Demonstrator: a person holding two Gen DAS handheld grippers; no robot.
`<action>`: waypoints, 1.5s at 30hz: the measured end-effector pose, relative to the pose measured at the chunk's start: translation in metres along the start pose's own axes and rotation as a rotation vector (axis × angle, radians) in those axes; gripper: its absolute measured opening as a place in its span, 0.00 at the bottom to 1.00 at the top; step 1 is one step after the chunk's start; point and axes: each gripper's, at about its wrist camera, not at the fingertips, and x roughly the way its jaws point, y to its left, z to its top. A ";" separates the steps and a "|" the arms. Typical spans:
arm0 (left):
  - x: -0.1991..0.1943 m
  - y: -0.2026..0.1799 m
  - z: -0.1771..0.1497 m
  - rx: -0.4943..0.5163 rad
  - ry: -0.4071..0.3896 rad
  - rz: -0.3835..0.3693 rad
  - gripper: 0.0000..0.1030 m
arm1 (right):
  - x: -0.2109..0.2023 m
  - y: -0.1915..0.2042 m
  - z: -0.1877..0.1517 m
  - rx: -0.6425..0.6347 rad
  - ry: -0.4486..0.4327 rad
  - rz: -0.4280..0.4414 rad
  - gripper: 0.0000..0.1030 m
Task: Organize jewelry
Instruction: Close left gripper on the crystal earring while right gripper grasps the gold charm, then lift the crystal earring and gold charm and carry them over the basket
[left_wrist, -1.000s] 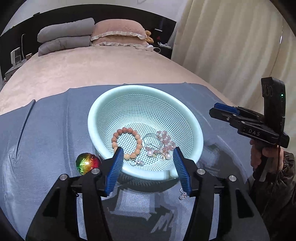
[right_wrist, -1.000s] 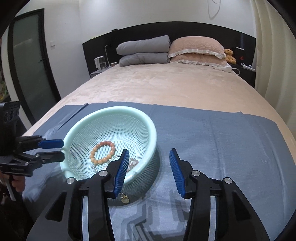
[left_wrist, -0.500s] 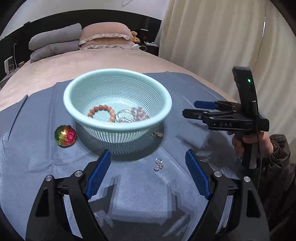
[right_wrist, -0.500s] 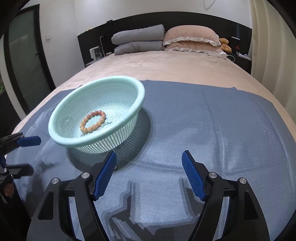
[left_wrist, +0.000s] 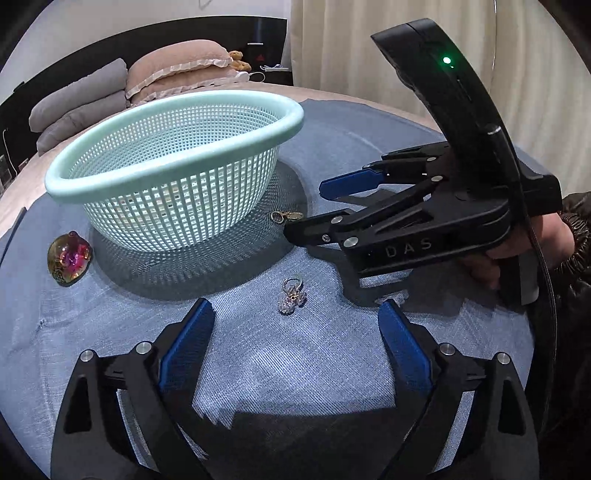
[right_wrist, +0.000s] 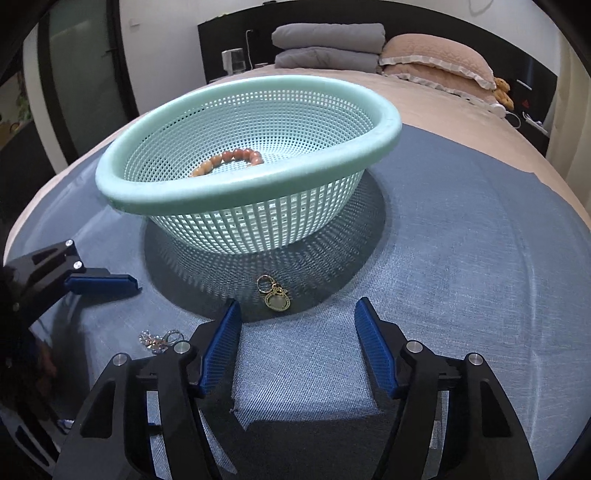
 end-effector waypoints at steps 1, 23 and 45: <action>0.000 0.003 0.001 -0.012 -0.003 -0.015 0.88 | 0.001 0.000 0.001 0.002 -0.001 -0.002 0.53; -0.005 0.011 0.003 -0.078 -0.004 -0.072 0.11 | -0.014 0.005 0.001 -0.052 -0.025 -0.024 0.12; -0.028 0.020 0.002 -0.078 -0.022 -0.058 0.11 | -0.059 -0.021 -0.007 0.040 -0.114 -0.053 0.12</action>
